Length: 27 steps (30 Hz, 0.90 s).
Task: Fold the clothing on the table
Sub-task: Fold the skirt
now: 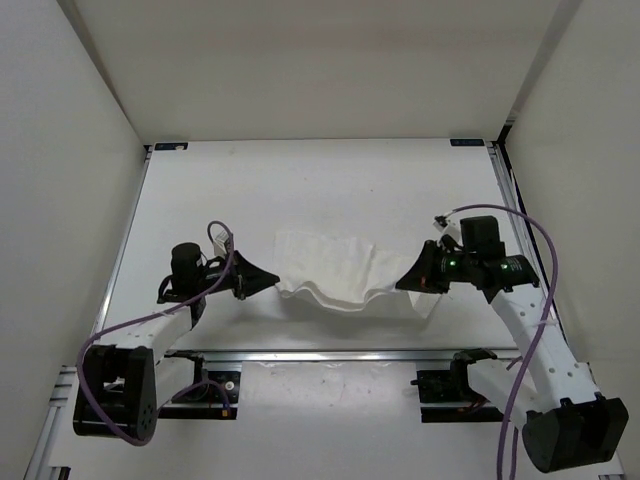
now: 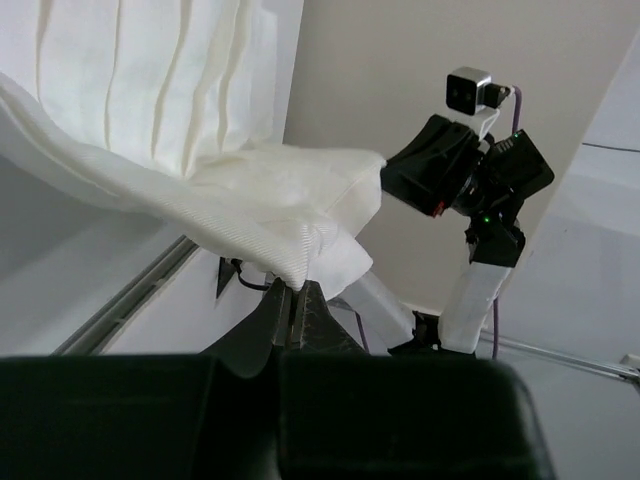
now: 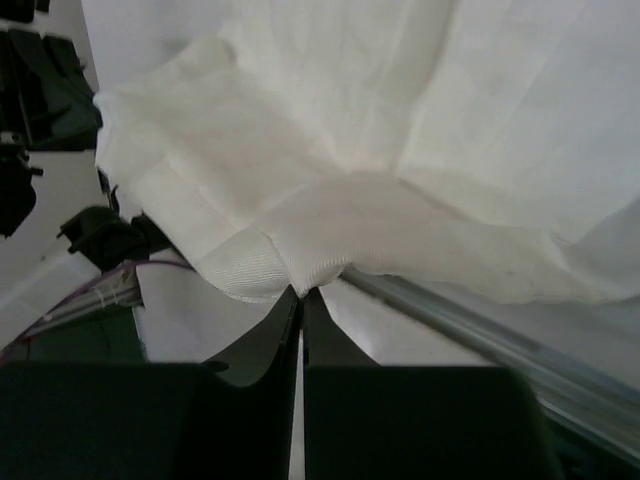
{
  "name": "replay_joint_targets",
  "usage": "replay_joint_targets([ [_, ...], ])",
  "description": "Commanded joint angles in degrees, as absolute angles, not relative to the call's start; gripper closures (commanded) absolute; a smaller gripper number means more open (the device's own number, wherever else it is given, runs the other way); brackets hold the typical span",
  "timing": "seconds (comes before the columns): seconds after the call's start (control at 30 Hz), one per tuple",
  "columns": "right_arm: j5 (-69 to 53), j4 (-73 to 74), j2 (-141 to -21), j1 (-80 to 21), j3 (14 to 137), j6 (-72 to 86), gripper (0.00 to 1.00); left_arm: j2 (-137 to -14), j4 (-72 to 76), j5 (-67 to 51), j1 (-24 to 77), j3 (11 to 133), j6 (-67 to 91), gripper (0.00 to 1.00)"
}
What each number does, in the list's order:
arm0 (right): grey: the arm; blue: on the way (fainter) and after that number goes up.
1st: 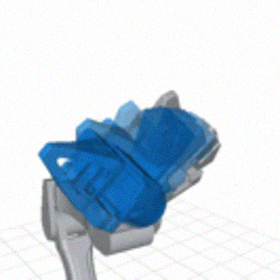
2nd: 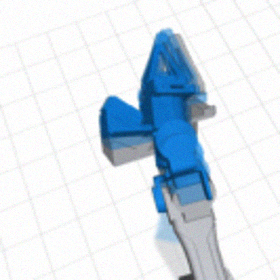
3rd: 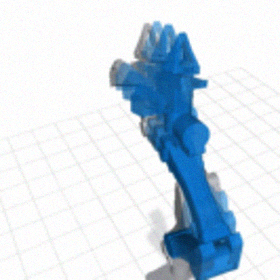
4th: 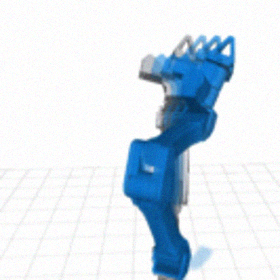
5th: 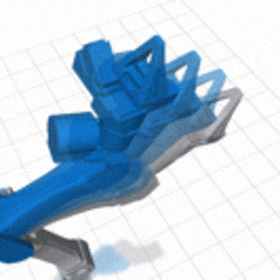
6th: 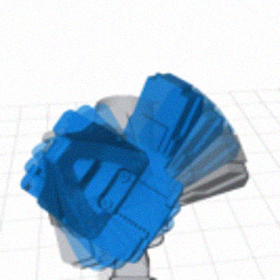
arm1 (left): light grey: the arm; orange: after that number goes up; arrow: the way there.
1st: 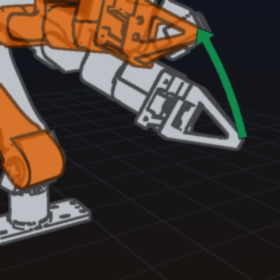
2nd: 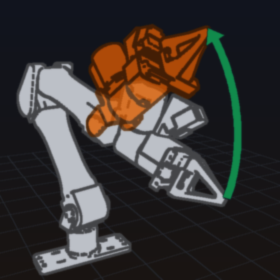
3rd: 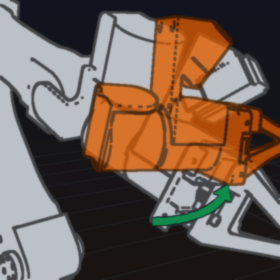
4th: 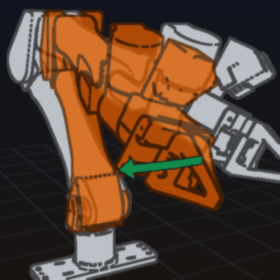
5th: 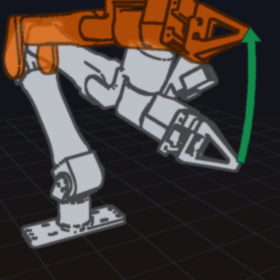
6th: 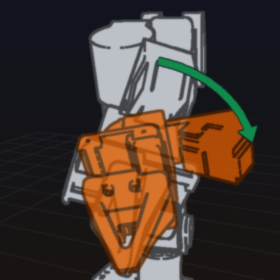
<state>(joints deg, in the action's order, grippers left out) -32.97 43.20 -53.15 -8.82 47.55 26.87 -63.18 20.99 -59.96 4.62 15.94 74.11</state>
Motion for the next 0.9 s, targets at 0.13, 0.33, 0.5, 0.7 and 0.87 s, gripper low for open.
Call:
replay_joint_targets([
  [0.13, -35.1, 49.1, -55.2, -12.5, 48.3, 31.7, 1.0, -63.1, 0.5, -55.6, 3.3, 25.4, 61.4, 1.0],
  [0.33, -34.0, 50.4, -56.9, -6.7, 48.2, 31.0, 1.0, -71.1, 1.9, -52.2, 3.5, 33.3, 61.8, 1.0],
  [0.5, -34.9, 54.2, -56.0, -5.5, 47.5, 32.8, 0.99, -77.9, 0.0, -48.0, 7.4, 37.8, 59.8, 1.0],
  [0.7, -35.7, 57.0, -55.3, -3.7, 43.0, 35.0, 1.0, -87.5, 1.8, -44.8, 13.5, 42.6, 60.2, 1.0],
  [0.87, -36.5, 59.1, -54.0, -0.8, 38.9, 35.1, 0.99, -92.8, 2.0, -43.2, 15.1, 49.8, 60.1, 1.0],
])
